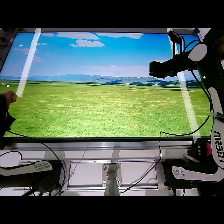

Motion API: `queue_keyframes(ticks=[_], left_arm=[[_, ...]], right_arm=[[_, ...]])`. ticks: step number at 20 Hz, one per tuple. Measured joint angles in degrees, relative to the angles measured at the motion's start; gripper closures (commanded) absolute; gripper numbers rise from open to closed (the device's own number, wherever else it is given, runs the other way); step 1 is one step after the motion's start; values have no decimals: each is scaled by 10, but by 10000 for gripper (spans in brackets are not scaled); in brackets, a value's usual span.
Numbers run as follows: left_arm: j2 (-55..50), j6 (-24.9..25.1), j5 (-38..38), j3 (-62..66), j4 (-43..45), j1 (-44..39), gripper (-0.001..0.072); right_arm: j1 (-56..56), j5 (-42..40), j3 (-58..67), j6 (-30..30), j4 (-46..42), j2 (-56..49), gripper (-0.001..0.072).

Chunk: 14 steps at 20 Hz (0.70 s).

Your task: Fold the clothes and pants, and hang the long-sleeved shirts on hangers.

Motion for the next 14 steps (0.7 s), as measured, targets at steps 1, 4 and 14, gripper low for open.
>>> queue_keyframes(ticks=[1, 4, 14], left_arm=[[10, -24, 0, 9, -1, -2, 696], [56, -114, 2, 50, -2, -13, 696], [266, -227, 92, 305, -33, -286, 699]], right_arm=[[0, 0, 0, 0, 1, 0, 675], [0, 0, 0, 0, 11, 0, 676], [-4, -76, 0, 20, 15, -34, 678]])
